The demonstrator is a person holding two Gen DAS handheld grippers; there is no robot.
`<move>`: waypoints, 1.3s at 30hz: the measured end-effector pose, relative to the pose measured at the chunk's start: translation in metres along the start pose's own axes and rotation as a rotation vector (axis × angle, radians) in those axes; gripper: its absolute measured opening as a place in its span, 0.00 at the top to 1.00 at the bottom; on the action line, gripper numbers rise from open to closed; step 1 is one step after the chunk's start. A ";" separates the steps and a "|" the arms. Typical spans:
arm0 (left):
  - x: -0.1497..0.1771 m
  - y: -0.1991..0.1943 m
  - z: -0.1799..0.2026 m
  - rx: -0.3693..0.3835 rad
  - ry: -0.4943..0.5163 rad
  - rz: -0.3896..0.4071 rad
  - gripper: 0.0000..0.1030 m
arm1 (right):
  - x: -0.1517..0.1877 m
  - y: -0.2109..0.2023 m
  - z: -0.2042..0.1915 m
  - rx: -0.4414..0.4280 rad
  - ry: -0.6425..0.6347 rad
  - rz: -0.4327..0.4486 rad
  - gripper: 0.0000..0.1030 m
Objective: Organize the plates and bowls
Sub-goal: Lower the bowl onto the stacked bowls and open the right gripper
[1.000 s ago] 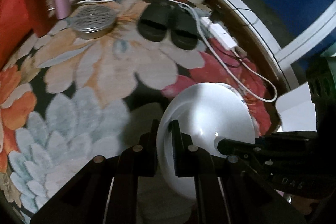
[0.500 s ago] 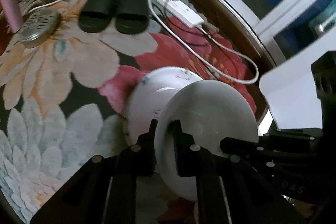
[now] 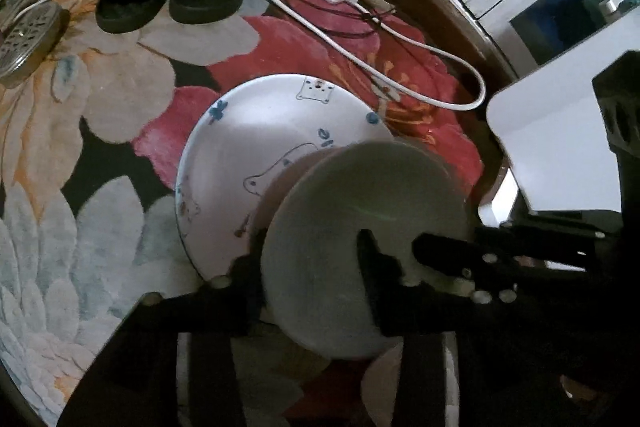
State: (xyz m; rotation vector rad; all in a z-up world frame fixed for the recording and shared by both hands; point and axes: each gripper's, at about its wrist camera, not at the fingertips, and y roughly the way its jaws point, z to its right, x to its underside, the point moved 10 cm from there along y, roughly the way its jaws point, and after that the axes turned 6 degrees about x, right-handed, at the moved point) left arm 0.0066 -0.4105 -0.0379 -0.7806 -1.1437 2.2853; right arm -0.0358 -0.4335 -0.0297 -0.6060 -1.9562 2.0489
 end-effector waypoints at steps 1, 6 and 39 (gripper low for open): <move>-0.001 -0.001 0.001 0.002 0.004 0.004 0.52 | -0.001 -0.002 0.002 0.017 0.002 0.010 0.84; -0.004 -0.010 0.005 0.027 0.008 0.025 0.34 | -0.007 -0.005 0.011 0.016 0.034 0.022 0.84; -0.001 -0.072 -0.064 -0.246 -0.091 0.228 0.01 | -0.012 -0.015 -0.002 0.049 0.056 0.120 0.12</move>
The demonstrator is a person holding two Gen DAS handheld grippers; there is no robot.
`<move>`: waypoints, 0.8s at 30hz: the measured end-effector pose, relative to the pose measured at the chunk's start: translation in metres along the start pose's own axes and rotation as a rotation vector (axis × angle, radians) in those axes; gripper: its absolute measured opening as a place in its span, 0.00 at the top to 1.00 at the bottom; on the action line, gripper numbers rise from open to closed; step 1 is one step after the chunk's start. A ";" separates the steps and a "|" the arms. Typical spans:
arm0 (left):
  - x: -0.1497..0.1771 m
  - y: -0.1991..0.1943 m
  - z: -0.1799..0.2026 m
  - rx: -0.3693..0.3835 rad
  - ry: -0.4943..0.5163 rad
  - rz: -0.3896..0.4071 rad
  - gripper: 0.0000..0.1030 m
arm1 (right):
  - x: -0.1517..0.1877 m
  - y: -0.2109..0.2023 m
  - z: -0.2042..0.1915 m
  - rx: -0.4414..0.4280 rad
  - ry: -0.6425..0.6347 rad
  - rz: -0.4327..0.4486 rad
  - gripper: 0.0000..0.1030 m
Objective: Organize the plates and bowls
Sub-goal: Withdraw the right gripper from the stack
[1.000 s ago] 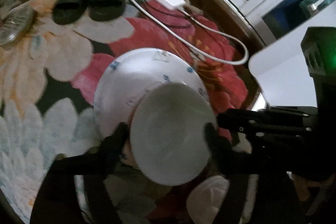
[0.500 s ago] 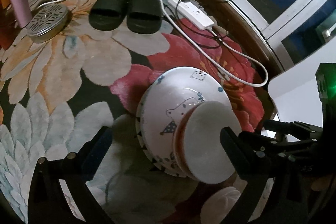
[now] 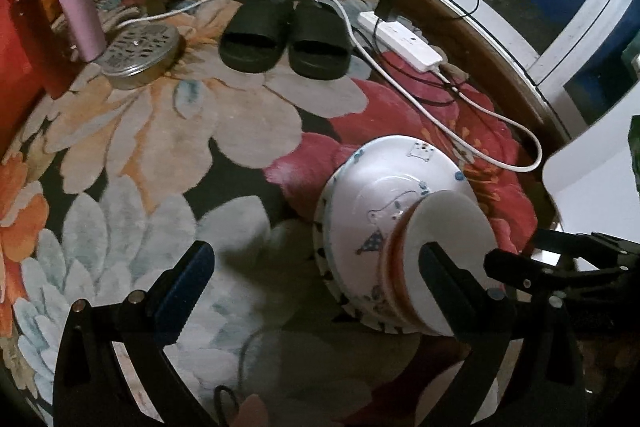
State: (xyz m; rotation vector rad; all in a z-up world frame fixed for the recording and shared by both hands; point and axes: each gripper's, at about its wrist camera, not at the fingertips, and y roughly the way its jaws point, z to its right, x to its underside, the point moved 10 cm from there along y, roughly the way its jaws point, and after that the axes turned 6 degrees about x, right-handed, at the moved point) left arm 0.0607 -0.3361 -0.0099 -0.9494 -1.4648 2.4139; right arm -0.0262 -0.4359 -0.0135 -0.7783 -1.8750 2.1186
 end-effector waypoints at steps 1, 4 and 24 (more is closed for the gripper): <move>0.001 -0.001 0.000 0.001 -0.001 -0.001 0.01 | 0.000 -0.001 -0.001 -0.002 -0.002 0.007 0.12; 0.002 -0.004 -0.005 -0.010 -0.012 -0.002 0.01 | -0.001 -0.003 -0.002 0.003 0.001 0.023 0.12; 0.010 -0.019 -0.023 -0.043 -0.034 0.003 0.01 | 0.001 -0.018 -0.018 0.055 -0.035 0.107 0.12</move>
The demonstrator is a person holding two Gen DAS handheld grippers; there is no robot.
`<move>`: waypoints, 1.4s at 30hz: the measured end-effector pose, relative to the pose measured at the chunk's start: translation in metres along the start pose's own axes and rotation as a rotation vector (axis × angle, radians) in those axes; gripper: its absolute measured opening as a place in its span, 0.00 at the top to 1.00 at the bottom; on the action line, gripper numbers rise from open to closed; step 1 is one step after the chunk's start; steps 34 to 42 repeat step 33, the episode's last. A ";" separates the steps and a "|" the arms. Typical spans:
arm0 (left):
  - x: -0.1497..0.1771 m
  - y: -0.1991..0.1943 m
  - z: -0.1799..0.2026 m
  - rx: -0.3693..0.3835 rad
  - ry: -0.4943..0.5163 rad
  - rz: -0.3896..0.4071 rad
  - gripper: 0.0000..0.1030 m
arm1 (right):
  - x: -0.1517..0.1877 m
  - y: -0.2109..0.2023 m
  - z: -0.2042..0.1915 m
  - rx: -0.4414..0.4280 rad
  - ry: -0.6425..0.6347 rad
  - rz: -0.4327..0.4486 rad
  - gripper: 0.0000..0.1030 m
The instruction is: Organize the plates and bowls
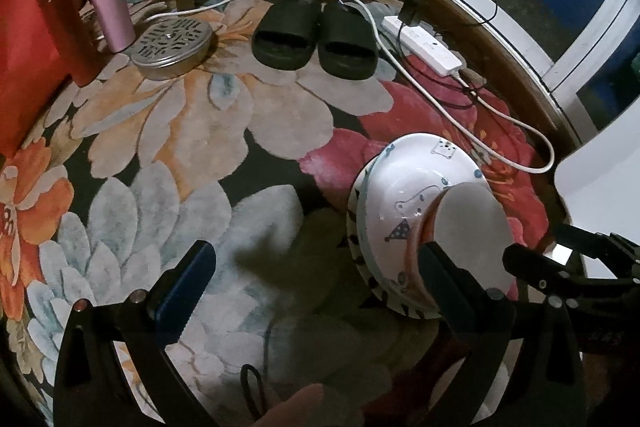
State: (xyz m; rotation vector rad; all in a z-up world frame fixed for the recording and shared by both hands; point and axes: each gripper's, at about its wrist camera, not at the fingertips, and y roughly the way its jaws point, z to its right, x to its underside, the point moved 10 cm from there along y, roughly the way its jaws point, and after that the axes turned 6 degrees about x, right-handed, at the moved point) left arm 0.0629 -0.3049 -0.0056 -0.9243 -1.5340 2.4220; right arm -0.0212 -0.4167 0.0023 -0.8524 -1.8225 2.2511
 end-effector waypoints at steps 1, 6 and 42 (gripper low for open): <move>0.000 0.000 0.000 0.005 -0.001 -0.001 0.01 | 0.001 -0.001 0.000 0.005 0.004 0.001 0.12; 0.003 0.003 0.004 0.037 -0.001 -0.016 0.01 | 0.000 -0.004 0.000 0.022 0.005 0.019 0.13; 0.005 0.004 0.006 0.058 -0.007 -0.022 0.04 | 0.006 -0.003 -0.002 0.002 0.001 0.001 0.13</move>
